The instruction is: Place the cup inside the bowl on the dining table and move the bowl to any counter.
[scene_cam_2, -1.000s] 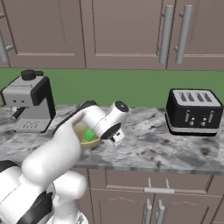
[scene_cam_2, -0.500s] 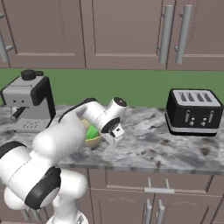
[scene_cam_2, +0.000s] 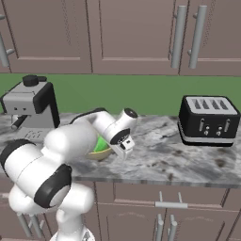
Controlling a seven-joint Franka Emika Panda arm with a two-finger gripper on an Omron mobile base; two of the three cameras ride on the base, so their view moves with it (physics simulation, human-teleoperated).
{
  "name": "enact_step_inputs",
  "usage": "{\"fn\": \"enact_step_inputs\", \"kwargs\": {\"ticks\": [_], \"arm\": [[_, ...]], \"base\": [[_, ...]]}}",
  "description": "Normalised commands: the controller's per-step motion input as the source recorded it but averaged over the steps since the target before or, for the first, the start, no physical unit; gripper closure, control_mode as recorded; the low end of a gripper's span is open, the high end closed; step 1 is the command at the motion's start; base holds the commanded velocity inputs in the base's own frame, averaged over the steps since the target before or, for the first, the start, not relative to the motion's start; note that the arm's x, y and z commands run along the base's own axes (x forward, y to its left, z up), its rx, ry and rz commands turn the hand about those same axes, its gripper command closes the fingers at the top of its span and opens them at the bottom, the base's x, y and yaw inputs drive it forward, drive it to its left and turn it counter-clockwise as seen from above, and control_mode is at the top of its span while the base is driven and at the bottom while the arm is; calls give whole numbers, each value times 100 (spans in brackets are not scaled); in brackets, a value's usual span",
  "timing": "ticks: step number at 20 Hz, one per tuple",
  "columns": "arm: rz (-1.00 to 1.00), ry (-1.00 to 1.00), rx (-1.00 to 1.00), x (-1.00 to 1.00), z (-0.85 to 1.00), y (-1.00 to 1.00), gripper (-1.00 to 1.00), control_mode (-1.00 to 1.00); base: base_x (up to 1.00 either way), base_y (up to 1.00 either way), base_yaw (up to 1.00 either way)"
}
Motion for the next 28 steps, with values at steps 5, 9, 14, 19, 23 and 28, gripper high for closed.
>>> {"fn": "enact_step_inputs", "kwargs": {"ticks": [5,9,14,19,23,28], "arm": [[0,-2,0,13,-15,0,100,-100],[0,-3,0,16,-20,0,100,-100],[0,-3,0,15,-18,0,100,-100],[0,-3,0,13,-11,0,100,-100],[0,0,0,0,0,0,100,-100],[0,0,0,-3,0,0,-100,-100]], "base": [[0,0,0],[0,0,0],[0,0,0],[0,0,0],[0,0,0],[0,0,0]]}}
